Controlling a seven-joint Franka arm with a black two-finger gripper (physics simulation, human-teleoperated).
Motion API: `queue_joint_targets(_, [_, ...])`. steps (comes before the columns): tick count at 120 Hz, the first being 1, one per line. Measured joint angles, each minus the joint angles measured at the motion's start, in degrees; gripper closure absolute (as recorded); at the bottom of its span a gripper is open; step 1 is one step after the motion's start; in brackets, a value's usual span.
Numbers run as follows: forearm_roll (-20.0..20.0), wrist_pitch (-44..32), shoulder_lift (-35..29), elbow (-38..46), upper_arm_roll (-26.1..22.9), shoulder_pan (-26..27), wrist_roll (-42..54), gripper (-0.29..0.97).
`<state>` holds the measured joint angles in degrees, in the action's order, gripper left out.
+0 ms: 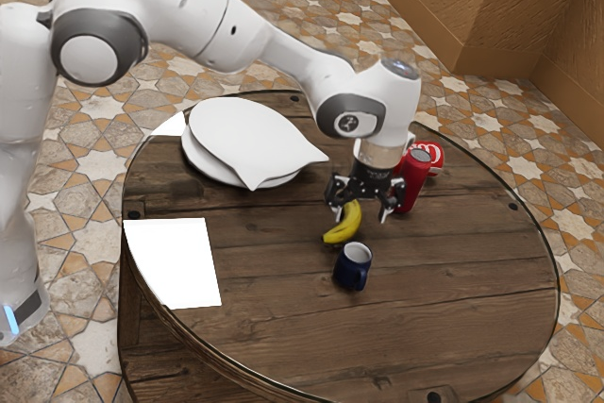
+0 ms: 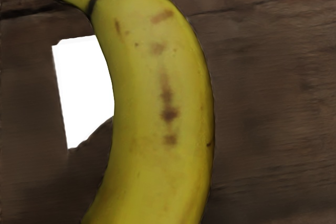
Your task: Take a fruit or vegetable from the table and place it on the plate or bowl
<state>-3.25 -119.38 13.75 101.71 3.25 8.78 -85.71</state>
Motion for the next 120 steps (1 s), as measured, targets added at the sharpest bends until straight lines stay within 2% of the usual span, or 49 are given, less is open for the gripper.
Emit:
queue_joint_targets(58, [0.08,-0.96,2.25,-0.05,0.18,-0.80,-0.56,0.01])
queue_joint_targets(86, [0.09,-0.47,2.29,-0.07,0.36,-1.04,-0.03,0.43])
queue_joint_targets(120, [0.02,0.17,1.82,-0.40,0.50,-1.38,1.44,0.52])
